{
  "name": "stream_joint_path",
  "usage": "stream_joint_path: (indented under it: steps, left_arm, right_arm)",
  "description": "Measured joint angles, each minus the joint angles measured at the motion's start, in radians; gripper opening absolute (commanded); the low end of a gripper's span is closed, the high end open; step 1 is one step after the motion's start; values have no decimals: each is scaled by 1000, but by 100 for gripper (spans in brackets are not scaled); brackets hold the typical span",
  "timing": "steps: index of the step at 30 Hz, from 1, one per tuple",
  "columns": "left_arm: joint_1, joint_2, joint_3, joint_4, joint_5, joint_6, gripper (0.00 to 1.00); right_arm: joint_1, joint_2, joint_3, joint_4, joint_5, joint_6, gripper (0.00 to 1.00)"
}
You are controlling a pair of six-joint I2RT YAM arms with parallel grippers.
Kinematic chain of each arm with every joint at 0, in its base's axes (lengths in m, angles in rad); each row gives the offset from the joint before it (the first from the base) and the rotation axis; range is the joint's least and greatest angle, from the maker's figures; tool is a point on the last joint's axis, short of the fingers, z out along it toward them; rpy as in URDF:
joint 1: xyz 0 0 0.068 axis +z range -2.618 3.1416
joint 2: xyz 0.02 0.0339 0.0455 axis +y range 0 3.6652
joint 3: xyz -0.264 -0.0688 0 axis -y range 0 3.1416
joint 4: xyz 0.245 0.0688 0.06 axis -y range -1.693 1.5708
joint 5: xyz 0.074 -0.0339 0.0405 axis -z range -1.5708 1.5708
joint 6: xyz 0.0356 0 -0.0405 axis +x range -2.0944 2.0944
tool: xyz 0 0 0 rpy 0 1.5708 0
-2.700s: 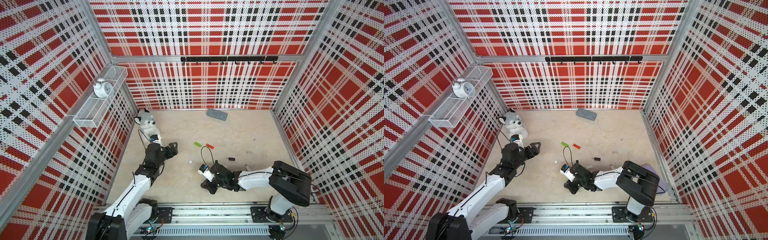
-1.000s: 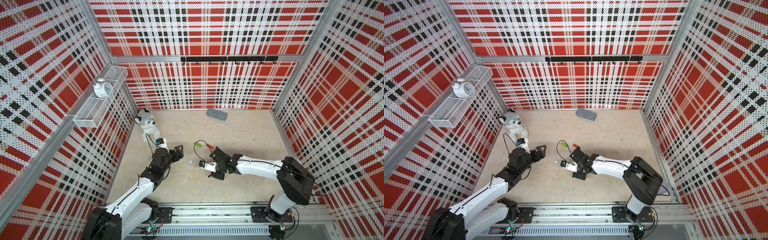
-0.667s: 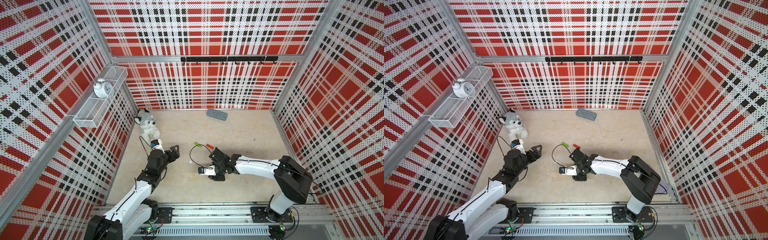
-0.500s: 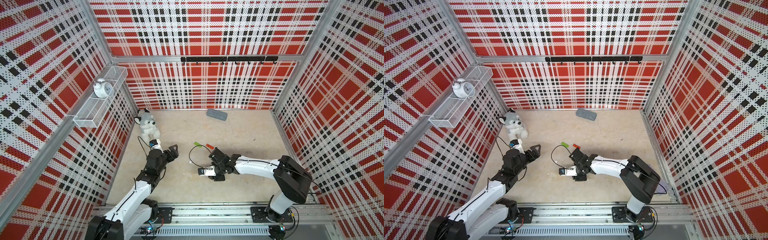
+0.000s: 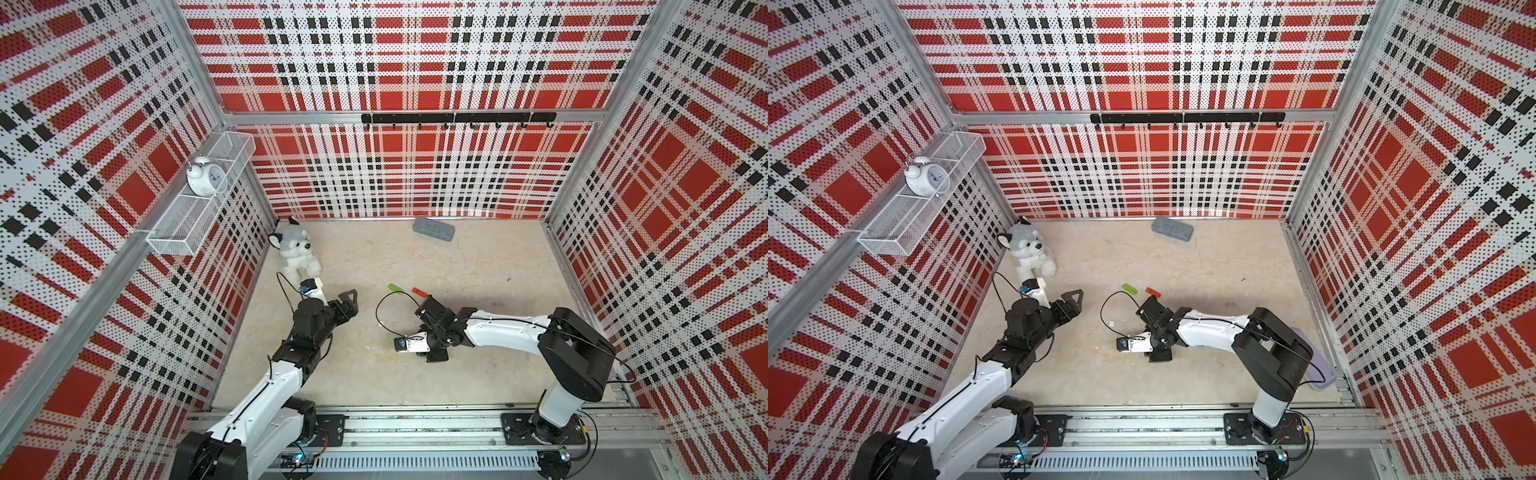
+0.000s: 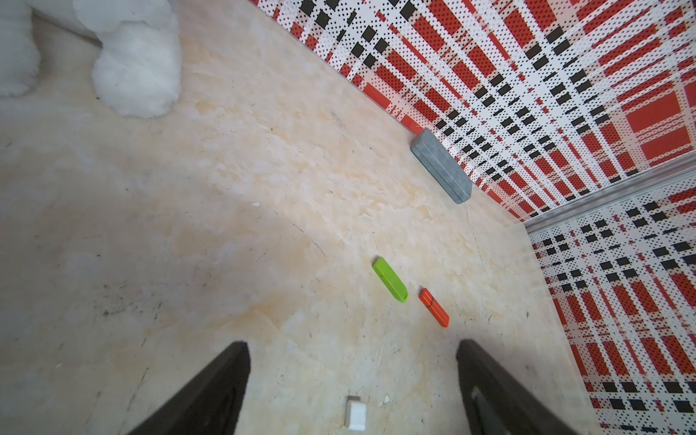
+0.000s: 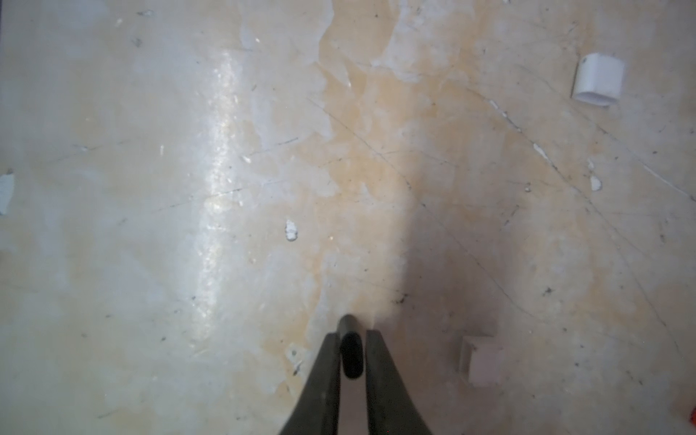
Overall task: Close the usb drive cover
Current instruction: Pick up the cover from the center of the board.
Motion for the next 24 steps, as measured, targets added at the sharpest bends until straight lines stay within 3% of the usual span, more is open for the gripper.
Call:
stream_joint_path:
  steps: [3,14,17,24]
  left_arm:
    - [0,0,0,0,1,0,89]
    - [0,1,0,3,31,23,88]
    - [-12,0,0,30,62,47,84]
    - [-115,22,34,206,217,132,78]
  right_arm:
    - [0,0,0,-1,-1,0,9]
    - [-10,-3,3,0,-25,59,8]
    - [-41,-40,3,15,-82,143,9]
    - [-228,-241,0,219,-265,438,9]
